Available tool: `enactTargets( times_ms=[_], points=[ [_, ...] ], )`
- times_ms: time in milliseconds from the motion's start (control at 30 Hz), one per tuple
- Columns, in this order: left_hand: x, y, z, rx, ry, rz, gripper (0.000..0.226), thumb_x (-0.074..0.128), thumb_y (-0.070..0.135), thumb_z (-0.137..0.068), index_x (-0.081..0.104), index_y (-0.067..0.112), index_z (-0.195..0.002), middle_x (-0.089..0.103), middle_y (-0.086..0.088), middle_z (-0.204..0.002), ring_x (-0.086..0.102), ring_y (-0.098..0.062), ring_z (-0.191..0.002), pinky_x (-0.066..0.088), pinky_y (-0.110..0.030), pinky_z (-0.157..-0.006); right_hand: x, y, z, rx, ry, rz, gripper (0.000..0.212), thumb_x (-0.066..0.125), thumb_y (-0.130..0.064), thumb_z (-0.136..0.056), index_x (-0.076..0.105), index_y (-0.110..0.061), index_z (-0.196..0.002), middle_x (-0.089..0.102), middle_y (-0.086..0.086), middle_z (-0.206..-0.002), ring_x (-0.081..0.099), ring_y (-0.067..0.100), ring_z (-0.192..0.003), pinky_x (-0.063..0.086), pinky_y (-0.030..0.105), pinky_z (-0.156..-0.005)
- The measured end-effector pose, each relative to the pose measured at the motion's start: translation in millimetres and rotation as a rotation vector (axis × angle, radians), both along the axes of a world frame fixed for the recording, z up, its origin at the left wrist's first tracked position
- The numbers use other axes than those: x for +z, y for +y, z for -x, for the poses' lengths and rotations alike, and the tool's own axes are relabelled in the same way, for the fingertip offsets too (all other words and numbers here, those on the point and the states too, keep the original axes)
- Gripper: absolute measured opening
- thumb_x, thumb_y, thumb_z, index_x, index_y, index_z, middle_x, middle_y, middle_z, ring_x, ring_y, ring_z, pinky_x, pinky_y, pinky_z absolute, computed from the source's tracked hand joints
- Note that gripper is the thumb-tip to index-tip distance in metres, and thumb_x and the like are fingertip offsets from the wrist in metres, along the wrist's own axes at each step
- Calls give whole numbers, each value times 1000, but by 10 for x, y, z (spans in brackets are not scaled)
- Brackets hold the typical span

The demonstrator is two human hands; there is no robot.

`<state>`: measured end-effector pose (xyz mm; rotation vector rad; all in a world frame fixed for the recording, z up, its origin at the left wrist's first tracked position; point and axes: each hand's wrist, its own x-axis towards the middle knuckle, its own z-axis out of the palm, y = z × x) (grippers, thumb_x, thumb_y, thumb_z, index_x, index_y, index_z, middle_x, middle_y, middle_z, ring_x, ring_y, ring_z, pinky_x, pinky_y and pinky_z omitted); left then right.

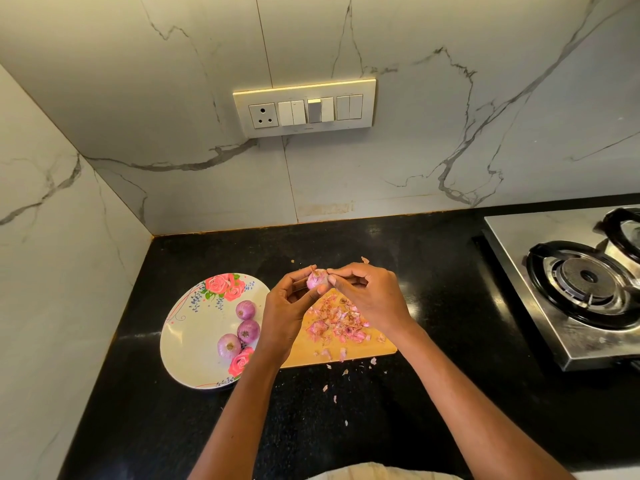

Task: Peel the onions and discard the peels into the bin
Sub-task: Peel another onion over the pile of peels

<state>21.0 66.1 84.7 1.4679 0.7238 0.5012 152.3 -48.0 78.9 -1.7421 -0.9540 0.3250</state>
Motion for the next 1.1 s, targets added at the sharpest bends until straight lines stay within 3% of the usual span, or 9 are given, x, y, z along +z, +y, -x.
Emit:
enactTargets(
  times_ms=[200,467,667,800,900,1100],
  points=[
    [-28,-3,25,2,-5,52,36,77,26,-86,65,33,-119,71,10,-118,67,3,-104,52,-9,-71,-29,-10,51,-15,40,-5,18,73,-24,-93,79,-17,-109,77,-9,-100,71,3,-95,58,20,-82],
    [-42,5,23,-6,-30,93,53,76,33,-80,64,23,-130,72,6,-121,67,-5,-111,54,-17,-82,-47,35,72,-93,81,-24,12,73,-17,-93,78,-16,-104,75,-10,-94,70,3,-91,54,12,-82],
    [-68,46,-20,-5,-29,86,50,75,32,-84,63,23,-132,71,6,-125,66,-8,-116,55,-16,-84,-9,36,28,-48,295,-80,19,68,-13,-97,73,-17,-115,74,-5,-107,72,10,-101,62,33,-86],
    [-77,36,-26,2,-46,75,51,75,35,-81,64,24,-130,70,4,-124,67,-12,-115,57,-23,-87,5,16,25,2,279,-65,25,76,-24,-92,72,-18,-115,74,-7,-109,70,8,-104,59,27,-88],
    [-72,32,-37,2,-53,87,47,75,32,-83,64,25,-128,70,3,-124,67,-14,-115,58,-24,-87,-3,18,38,-36,241,-66,24,79,-22,-88,73,-17,-111,75,-8,-104,71,5,-100,57,21,-86],
    [-50,16,-14,-7,-90,142,46,74,34,-80,64,28,-124,71,3,-122,68,-14,-114,57,-24,-86,-9,47,35,-55,235,-88,15,77,-17,-91,71,-16,-105,73,-6,-99,70,8,-94,58,21,-83]
  ],
)
